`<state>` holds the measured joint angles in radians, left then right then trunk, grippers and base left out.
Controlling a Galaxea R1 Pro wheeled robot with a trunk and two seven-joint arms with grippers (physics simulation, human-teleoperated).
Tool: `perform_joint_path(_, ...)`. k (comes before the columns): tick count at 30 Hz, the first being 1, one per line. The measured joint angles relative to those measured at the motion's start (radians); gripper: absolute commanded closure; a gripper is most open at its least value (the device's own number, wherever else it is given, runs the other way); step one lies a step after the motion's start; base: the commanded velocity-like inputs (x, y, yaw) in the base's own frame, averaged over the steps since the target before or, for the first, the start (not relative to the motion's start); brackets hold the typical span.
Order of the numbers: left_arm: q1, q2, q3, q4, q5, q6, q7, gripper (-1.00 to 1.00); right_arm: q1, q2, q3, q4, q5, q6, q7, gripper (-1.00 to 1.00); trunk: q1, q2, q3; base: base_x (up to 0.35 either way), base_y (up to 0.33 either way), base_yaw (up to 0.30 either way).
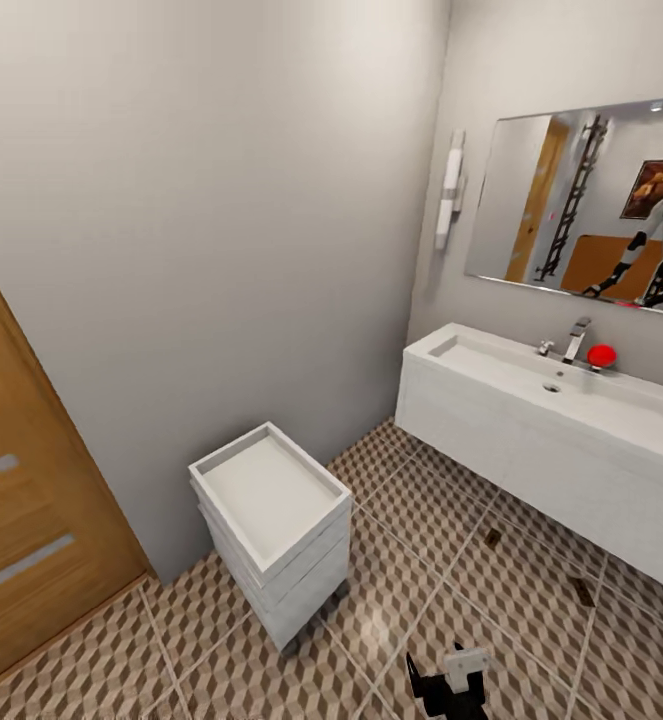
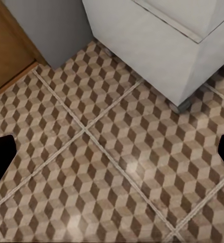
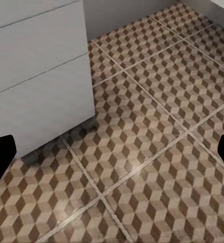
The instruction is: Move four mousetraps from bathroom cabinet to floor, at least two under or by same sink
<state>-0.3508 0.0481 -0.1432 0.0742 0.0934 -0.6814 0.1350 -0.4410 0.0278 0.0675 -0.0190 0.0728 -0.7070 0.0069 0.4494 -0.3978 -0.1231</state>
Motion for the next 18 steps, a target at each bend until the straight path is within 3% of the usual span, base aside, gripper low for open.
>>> perform_joint_path(18, 0.000, 0.000, 0.000, 0.000, 0.000, 0.000, 0.000, -1.00, 0.000, 0.000, 0.000, 0.001, 0.000, 0.000, 0.000, -1.00, 0.000, 0.000, -0.010, 0.000, 0.000, 0.273)
